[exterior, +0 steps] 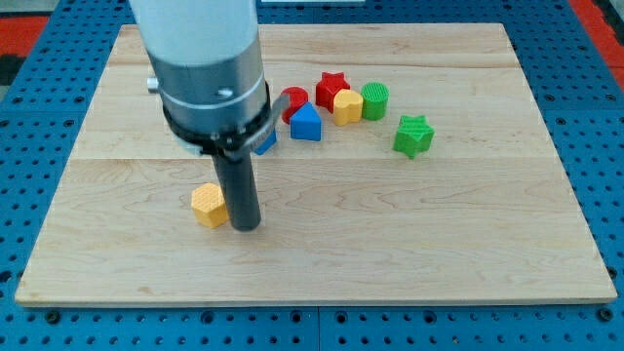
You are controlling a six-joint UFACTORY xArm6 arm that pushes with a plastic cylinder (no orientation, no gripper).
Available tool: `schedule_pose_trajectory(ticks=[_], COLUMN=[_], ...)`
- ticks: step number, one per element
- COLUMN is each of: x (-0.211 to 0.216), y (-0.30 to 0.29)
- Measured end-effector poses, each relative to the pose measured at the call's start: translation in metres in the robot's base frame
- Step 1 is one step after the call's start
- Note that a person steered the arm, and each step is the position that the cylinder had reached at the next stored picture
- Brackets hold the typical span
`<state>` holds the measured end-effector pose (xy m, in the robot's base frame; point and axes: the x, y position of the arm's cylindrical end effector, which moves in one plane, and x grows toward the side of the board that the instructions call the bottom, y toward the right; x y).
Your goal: Push the yellow hexagon to the top left
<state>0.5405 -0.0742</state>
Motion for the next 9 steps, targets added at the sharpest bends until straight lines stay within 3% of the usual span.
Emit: schedule_pose_trajectory(ticks=[2,5,8,9], x=[0.024,-0.025,-0.109,-0.110], y=[-0.023,-0.052,-0.055,-0.055])
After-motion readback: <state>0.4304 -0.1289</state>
